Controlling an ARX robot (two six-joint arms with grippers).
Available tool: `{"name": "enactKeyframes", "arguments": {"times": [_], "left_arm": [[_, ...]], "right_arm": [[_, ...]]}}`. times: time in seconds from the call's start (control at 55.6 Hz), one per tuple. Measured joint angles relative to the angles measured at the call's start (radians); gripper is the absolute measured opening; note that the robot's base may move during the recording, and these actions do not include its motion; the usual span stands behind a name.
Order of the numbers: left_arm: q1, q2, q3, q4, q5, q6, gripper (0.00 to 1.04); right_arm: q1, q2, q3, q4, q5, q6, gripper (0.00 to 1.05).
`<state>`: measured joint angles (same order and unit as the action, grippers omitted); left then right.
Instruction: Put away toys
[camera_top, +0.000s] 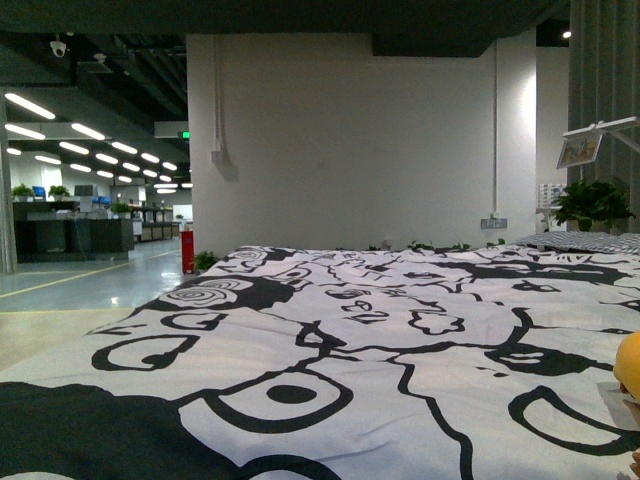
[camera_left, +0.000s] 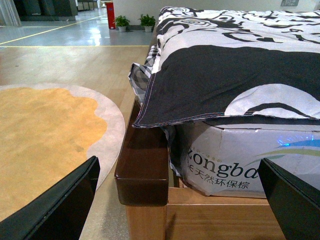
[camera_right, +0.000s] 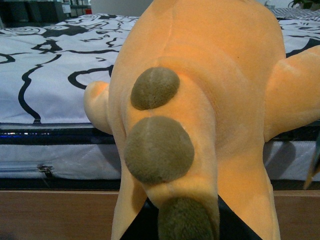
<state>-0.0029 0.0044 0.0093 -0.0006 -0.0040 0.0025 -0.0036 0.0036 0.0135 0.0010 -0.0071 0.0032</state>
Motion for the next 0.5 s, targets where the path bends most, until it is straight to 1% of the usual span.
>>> {"name": "enactKeyframes", "arguments": {"times": [0.503], "left_arm": [[0.000,0.000,0.000,0.000,0.000,0.000,0.98]], "right_arm": [[0.000,-0.001,0.000,0.000,0.000,0.000,0.06]]}}
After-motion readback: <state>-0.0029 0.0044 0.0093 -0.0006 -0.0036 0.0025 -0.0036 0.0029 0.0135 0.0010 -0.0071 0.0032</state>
